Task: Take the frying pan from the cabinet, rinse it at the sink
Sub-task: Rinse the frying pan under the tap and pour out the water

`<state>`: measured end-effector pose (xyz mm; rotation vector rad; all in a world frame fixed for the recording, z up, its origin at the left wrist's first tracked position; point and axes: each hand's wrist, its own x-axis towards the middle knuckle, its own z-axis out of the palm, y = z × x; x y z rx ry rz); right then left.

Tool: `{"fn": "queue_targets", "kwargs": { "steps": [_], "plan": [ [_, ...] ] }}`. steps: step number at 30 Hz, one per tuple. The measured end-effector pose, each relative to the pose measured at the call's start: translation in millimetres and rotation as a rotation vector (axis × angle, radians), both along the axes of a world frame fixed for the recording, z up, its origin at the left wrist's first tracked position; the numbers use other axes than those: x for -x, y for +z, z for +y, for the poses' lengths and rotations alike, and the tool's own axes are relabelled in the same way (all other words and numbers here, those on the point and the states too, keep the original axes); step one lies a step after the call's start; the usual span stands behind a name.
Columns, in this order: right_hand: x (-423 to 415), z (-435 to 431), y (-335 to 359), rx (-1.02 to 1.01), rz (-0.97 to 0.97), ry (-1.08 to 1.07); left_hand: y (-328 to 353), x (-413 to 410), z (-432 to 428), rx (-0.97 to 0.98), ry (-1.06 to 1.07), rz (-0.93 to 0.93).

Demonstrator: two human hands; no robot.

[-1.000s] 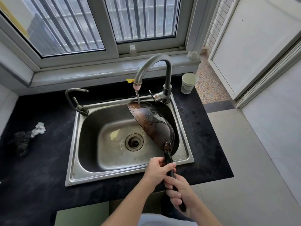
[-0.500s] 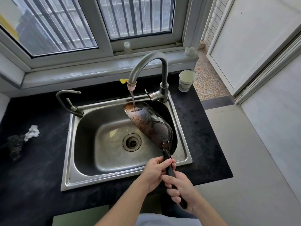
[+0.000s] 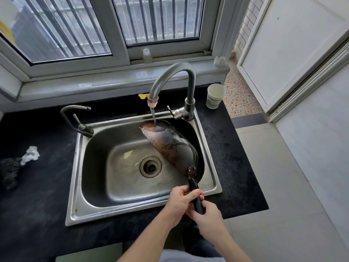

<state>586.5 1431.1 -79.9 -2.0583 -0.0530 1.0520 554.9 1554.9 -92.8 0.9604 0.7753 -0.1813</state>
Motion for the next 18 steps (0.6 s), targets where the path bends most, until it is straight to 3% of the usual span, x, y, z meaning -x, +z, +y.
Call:
{"fn": "queue_targets", "kwargs": {
  "steps": [7, 18],
  "plan": [
    [3.3, -0.6, 4.2, -0.146, 0.179, -0.048, -1.4, 5.8, -3.1, -0.015, 0.054, 0.052],
    [-2.0, 6.6, 8.2, -0.148, 0.175, -0.070, 5.0, 3.1, 5.1, 0.018, 0.038, -0.003]
  ]
}}
